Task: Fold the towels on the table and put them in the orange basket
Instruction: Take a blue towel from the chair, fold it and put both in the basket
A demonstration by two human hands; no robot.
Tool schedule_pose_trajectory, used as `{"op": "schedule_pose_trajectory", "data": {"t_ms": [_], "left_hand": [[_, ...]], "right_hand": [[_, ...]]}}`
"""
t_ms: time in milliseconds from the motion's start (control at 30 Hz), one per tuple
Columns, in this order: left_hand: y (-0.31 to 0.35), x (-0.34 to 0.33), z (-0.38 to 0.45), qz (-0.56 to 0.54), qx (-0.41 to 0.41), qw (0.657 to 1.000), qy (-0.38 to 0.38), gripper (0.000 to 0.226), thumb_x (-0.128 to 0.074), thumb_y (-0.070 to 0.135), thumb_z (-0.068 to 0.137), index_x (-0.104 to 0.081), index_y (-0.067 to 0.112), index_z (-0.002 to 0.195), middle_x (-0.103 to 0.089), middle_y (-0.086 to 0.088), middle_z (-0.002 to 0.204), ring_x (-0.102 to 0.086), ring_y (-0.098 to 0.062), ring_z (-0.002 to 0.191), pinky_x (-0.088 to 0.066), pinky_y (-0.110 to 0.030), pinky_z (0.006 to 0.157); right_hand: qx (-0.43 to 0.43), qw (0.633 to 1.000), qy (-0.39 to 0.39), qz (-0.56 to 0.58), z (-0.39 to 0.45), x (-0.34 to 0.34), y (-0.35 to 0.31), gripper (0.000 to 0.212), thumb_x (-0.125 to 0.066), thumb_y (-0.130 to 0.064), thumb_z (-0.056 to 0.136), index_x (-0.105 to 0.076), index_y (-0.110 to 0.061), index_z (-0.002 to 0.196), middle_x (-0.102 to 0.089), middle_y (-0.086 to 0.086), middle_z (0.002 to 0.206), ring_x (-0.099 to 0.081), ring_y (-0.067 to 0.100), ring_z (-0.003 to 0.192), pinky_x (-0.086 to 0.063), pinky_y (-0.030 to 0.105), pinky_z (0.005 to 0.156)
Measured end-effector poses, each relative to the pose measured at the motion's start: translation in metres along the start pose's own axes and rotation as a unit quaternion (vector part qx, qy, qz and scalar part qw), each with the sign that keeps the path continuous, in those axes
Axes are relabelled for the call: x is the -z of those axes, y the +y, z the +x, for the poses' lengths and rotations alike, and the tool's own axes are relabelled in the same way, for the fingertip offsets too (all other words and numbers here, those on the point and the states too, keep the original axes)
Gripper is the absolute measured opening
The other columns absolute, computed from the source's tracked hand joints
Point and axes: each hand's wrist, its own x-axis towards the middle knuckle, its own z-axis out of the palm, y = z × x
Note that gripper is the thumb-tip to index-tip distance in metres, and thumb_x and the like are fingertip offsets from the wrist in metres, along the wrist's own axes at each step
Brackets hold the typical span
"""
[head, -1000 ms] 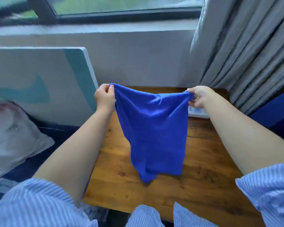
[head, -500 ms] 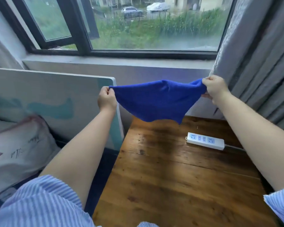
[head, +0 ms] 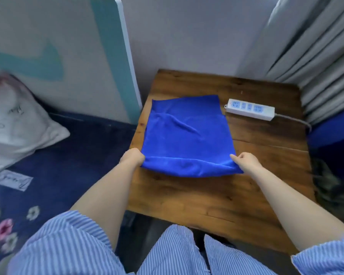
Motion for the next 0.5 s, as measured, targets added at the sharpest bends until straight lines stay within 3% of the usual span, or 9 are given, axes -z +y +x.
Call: {"op": "schedule_pose_trajectory", "data": {"t_ms": [167,267,367,433,500], "left_hand": [[-0.021,-0.043,0.0,0.096,-0.035,0.991,-0.083,0.028,-0.041,0.007,0.089,-0.055,-0.001,0.112,-0.057,-0.018,0.122,-0.055,-0.033,0.111,-0.045,-0.036,0.089],[-0.033,-0.058,0.0,0.124,-0.049,0.984,-0.121,0.028,-0.041,0.007,0.088,-0.056,0.0,0.11,-0.059,-0.016,0.116,-0.056,-0.033,0.107,-0.047,-0.036,0.088],[-0.052,-0.072,0.0,0.153,-0.059,0.972,-0.167,0.031,-0.038,0.009,0.09,-0.056,0.0,0.114,-0.058,-0.011,0.111,-0.055,-0.029,0.099,-0.044,-0.033,0.085],[-0.063,-0.08,-0.003,0.169,-0.061,0.964,-0.193,0.031,-0.038,0.011,0.092,-0.054,0.001,0.116,-0.056,-0.011,0.12,-0.053,-0.025,0.102,-0.043,-0.032,0.09],[-0.072,-0.087,-0.006,0.178,-0.06,0.957,-0.221,0.023,-0.041,0.011,0.092,-0.056,0.002,0.107,-0.06,-0.012,0.106,-0.056,-0.025,0.092,-0.046,-0.033,0.077]], "right_hand": [[-0.026,0.997,-0.036,-0.064,-0.007,-0.039,0.038,0.04,-0.048,-0.016,0.09,-0.035,-0.013,0.052,-0.05,0.008,0.064,-0.052,0.032,0.079,-0.03,0.028,0.058],[-0.046,0.992,-0.053,-0.104,-0.012,-0.053,0.053,0.037,-0.046,-0.014,0.091,-0.035,-0.014,0.055,-0.06,0.02,0.092,-0.057,0.035,0.1,-0.031,0.026,0.067],[-0.098,0.982,-0.078,-0.143,-0.021,-0.064,0.071,0.02,-0.047,-0.016,0.09,-0.052,-0.008,0.072,-0.059,0.019,0.104,-0.054,0.034,0.108,-0.041,0.033,0.082],[-0.117,0.972,-0.108,-0.171,-0.025,-0.065,0.08,0.018,-0.046,-0.015,0.089,-0.059,-0.004,0.085,-0.058,0.015,0.093,-0.056,0.031,0.103,-0.045,0.032,0.083],[-0.132,0.953,-0.179,-0.205,-0.031,-0.067,0.084,0.027,-0.043,-0.014,0.091,-0.054,-0.006,0.068,-0.06,0.006,0.067,-0.059,0.024,0.079,-0.044,0.018,0.058]]}}
